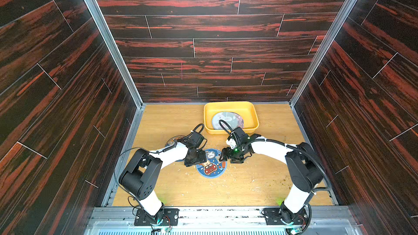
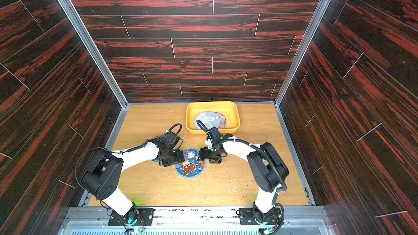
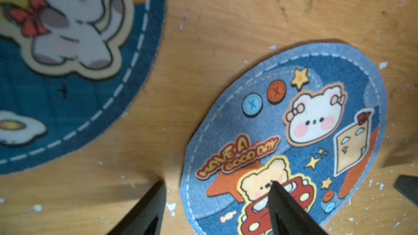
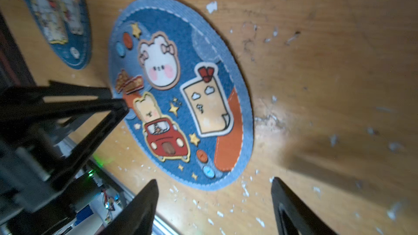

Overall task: Put the coasters into the storage box
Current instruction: Move the coaster to the center of the board, then pick up the coaster from the center of the board.

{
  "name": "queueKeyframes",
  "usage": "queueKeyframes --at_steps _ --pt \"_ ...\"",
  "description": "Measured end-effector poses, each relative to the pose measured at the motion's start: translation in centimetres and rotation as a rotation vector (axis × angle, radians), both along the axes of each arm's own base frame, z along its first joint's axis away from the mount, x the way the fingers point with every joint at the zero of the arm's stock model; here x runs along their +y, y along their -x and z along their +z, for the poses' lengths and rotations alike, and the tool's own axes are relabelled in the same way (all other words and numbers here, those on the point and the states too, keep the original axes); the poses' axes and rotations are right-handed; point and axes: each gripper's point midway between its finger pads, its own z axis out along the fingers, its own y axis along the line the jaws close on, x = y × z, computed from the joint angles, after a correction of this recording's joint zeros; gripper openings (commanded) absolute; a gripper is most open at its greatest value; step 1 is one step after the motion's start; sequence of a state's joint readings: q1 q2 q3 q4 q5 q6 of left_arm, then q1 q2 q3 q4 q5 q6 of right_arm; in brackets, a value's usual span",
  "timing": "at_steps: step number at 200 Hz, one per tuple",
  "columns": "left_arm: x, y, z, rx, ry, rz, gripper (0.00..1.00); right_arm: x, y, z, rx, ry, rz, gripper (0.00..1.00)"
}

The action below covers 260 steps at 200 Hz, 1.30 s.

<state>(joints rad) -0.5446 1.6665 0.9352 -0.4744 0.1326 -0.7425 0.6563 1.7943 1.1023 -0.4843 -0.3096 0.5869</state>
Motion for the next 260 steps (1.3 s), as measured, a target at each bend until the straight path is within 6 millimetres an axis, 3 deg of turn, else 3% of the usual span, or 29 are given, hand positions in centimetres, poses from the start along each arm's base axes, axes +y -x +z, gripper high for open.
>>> queueKeyframes --at_steps 33,171,185,260 --pt "-0.4 0.0 0.0 -0.010 0.000 0.003 0.73 0.5 -0.3 -1.1 0.006 0.030 0.006 0.75" --pt "-1.1 0.0 0.0 -0.034 0.016 0.008 0.69 2.7 -0.6 -1.4 -0.010 0.027 0.018 0.66" --pt "-1.1 0.1 -0.1 -0.034 0.017 0.009 0.63 2.8 -0.6 -1.4 -0.010 0.026 0.016 0.66" --pt "-1.1 0.8 -0.3 -0.010 0.016 0.014 0.07 3.0 -0.6 -1.4 -0.017 0.009 0.005 0.68"
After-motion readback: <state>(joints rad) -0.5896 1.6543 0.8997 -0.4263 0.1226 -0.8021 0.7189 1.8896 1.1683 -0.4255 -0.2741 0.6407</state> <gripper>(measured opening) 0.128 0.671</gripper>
